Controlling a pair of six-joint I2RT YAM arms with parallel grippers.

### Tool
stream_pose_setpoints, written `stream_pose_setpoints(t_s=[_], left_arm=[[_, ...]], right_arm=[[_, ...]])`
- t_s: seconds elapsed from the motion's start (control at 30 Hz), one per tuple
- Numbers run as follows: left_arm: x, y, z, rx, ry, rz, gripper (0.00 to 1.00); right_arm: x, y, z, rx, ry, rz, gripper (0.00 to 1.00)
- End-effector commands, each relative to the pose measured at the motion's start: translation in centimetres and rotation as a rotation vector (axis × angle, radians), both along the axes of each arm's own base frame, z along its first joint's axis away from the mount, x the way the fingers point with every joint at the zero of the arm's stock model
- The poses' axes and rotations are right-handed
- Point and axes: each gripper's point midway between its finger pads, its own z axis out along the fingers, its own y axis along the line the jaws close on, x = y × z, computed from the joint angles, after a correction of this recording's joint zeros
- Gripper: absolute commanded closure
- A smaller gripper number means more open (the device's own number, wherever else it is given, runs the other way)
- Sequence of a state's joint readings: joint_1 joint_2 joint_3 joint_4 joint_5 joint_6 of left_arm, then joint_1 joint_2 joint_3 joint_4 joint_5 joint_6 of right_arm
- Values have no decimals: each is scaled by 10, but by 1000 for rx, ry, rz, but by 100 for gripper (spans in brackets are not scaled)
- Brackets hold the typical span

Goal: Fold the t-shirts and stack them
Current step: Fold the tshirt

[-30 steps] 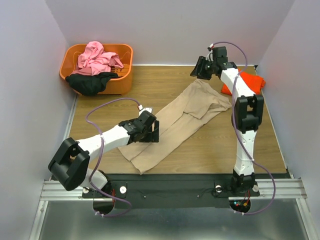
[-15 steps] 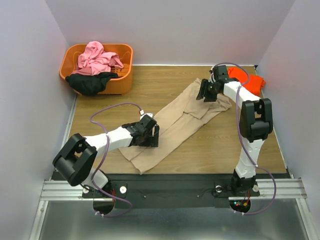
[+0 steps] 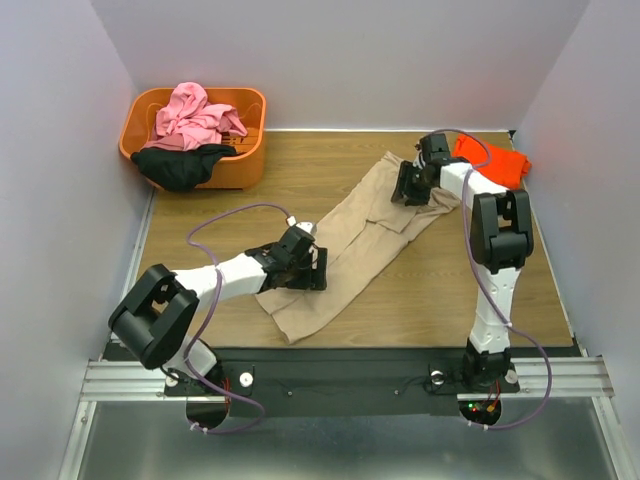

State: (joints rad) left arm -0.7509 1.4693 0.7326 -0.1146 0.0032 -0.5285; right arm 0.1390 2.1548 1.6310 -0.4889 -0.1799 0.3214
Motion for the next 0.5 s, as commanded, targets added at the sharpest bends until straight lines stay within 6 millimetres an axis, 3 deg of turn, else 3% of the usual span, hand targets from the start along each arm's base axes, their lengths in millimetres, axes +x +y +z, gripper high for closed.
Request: stream_pose_setpoints(t_s=[0.0, 0.03, 0.1, 0.17, 0.2, 0.27, 0.3, 0.37, 0.4, 0.43, 0.47], left_arm=[[-34, -7, -27, -36, 168, -60, 11], [-37, -10, -25, -52, 181, -69, 12], [-37, -16, -21, -71, 196, -77, 11], [-43, -21, -19, -92, 232, -91, 11], [-43, -25, -16, -101, 248, -95, 12], [-44, -30, -14, -116, 271, -88, 12], [-41, -37, -8, -143, 276, -98, 12], [-40, -47, -2, -172, 289, -110, 12], [-40, -57, 4, -198, 302, -138, 12], [-40, -63, 7, -208, 308, -151, 11], [-39, -68, 6, -210, 314, -164, 12]], right_arm=[[7, 9, -43, -19, 63, -2, 44], [8, 12, -52, -16, 77, -3, 45], [26, 21, -47, 4, 45, 3, 45], [34, 30, -58, 14, 50, 8, 45], [50, 35, -46, 28, 9, 9, 45], [57, 46, -60, 48, 21, 11, 44], [71, 51, -51, 64, -15, 8, 44], [81, 60, -49, 92, -27, -1, 44], [82, 64, -61, 104, -12, -1, 44], [94, 69, -50, 127, -43, -7, 44], [96, 72, -53, 138, -43, -7, 44]])
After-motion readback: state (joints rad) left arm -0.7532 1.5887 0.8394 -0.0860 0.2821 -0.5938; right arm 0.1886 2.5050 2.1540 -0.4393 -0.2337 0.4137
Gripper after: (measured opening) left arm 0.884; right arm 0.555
